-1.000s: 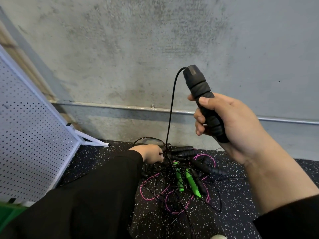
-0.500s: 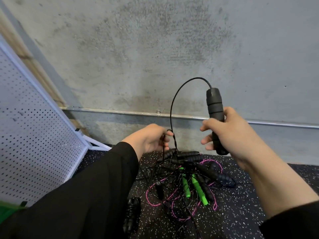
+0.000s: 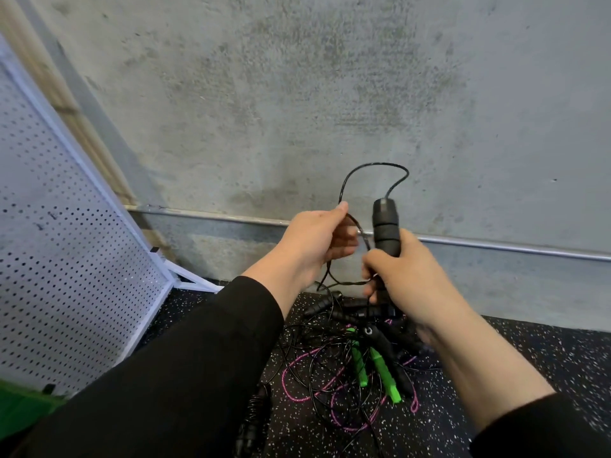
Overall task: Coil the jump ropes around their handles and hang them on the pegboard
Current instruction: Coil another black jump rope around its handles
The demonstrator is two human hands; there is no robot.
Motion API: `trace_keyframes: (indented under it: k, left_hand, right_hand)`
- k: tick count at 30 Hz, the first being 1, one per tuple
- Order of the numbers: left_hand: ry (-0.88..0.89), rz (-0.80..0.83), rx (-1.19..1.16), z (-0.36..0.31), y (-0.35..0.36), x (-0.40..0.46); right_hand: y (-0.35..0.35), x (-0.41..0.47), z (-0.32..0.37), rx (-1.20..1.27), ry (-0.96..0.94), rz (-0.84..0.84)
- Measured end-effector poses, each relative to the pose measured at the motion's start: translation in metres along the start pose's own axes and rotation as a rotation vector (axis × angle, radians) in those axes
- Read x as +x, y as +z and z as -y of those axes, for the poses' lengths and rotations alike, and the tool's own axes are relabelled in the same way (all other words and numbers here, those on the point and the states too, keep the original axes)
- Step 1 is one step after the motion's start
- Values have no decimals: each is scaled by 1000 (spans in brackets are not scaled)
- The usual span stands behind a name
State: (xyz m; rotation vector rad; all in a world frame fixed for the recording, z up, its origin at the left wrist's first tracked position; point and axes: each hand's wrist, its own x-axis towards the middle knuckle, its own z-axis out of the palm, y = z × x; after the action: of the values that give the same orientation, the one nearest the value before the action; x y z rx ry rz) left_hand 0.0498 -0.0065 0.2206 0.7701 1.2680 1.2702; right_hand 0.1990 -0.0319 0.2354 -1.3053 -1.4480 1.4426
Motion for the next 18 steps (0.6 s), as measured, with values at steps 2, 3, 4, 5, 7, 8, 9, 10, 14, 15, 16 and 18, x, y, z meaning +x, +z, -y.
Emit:
trace_keyframes:
  k: [2, 3, 4, 5, 7, 8, 9, 10, 14, 15, 16, 18]
  left_hand:
    - [-17, 120, 183, 3, -4, -4]
    - [-16, 214, 316, 7, -6, -6]
    - [-13, 310, 463, 14, -10, -7]
    - [-6, 405, 619, 19, -14, -8]
    - [25, 568, 906, 30, -19, -9]
    - [30, 613, 1004, 34, -21, -9]
    - [35, 620, 1078, 35, -21, -11]
    - [51, 587, 1137, 37, -22, -10]
    - [119, 433, 1056, 40, -33, -2]
    - [111, 387, 953, 38, -34, -1]
    - [95, 328, 814, 37, -34, -1]
    - [67, 208, 513, 30, -32, -2]
  right_hand:
    - [-5, 2, 2, 73, -35, -72]
    - [-8, 3, 4, 113, -44, -94]
    - [-10, 3, 5, 153, -47, -107]
    - [-11, 3, 7, 198, -50, -112]
    - [-13, 4, 10, 274, -67, -114]
    - [-14, 4, 11, 288, -87, -113]
    - [-15, 5, 13, 296, -108, -113]
    - [-16, 5, 15, 304, -125, -116]
    - [-23, 8, 19, 303, -119, -121]
    - [-25, 8, 19, 253, -108, -117]
    - [-27, 11, 16, 181, -97, -115]
    - [-29, 14, 7, 22, -67, -101]
